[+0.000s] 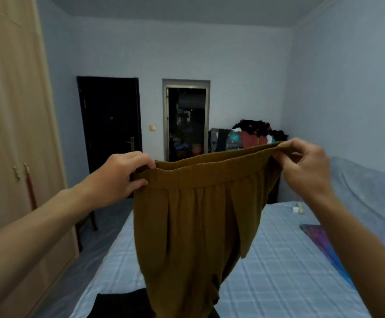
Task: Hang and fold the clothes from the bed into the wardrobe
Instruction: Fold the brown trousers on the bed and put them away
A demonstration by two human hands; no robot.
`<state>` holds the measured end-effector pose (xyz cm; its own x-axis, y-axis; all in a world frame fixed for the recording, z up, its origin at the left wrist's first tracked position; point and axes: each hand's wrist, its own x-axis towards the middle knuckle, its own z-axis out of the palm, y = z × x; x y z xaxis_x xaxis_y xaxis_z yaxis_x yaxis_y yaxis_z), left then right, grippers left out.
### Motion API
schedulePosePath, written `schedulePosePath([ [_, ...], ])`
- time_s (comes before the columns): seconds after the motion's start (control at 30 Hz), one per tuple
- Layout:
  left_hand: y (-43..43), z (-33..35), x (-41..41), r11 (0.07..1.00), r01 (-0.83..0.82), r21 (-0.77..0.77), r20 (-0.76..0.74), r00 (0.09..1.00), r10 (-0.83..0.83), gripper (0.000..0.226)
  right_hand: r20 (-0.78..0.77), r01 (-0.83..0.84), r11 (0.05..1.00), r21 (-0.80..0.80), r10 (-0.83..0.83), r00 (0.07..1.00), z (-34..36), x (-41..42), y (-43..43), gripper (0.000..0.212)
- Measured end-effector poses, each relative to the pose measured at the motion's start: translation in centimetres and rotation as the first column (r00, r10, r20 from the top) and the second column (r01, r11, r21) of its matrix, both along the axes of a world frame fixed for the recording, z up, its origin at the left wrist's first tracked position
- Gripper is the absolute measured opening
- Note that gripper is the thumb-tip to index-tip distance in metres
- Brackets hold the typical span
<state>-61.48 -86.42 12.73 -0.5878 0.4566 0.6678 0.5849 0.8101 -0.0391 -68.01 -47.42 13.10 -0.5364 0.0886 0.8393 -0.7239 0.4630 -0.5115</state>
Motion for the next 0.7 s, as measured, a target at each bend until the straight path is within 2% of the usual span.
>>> schedulePosePath([
  [0.1, 0.7, 2.6, 0.4, 1.0, -0.007, 0.01, -0.154, 0.988, 0.008, 0.048, -0.046, -0.003, 1.0, -0.019, 0.002, 0.999, 3.0, 1.1, 0.7, 0.032],
  [0.2, 1.1, 5.9, 0.5, 0.99, -0.056, 0.133, -0.279, 0.956, 0.091, 0.056, -0.12, 0.01, 0.999, -0.041, -0.015, 0.993, 6.2, 2.0, 0.7, 0.027],
  [0.3, 1.7, 10.1, 0.9, 0.98, -0.097, 0.176, -0.397, 0.903, 0.161, 0.04, -0.2, 0.004, 0.997, -0.077, -0.019, 0.98, 9.7, 3.0, 0.6, 0.017],
  [0.43, 2.7, 14.5, 1.8, 0.955, 0.019, 0.298, -0.492, 0.86, 0.137, 0.02, -0.288, -0.016, 0.987, -0.162, -0.031, 0.957, 13.7, 4.1, 1.4, 0.017],
  [0.57, 3.3, 14.7, 1.9, 0.92, 0.088, 0.383, -0.444, 0.89, 0.099, 0.014, -0.262, -0.009, 0.992, -0.124, -0.023, 0.965, 13.7, 3.8, 1.8, 0.018],
  [0.7, 3.5, 10.8, 0.6, 0.909, -0.024, 0.417, -0.231, 0.964, 0.131, 0.014, -0.105, 0.033, 0.999, -0.04, -0.037, 0.994, 9.3, 2.1, 2.1, 0.016],
])
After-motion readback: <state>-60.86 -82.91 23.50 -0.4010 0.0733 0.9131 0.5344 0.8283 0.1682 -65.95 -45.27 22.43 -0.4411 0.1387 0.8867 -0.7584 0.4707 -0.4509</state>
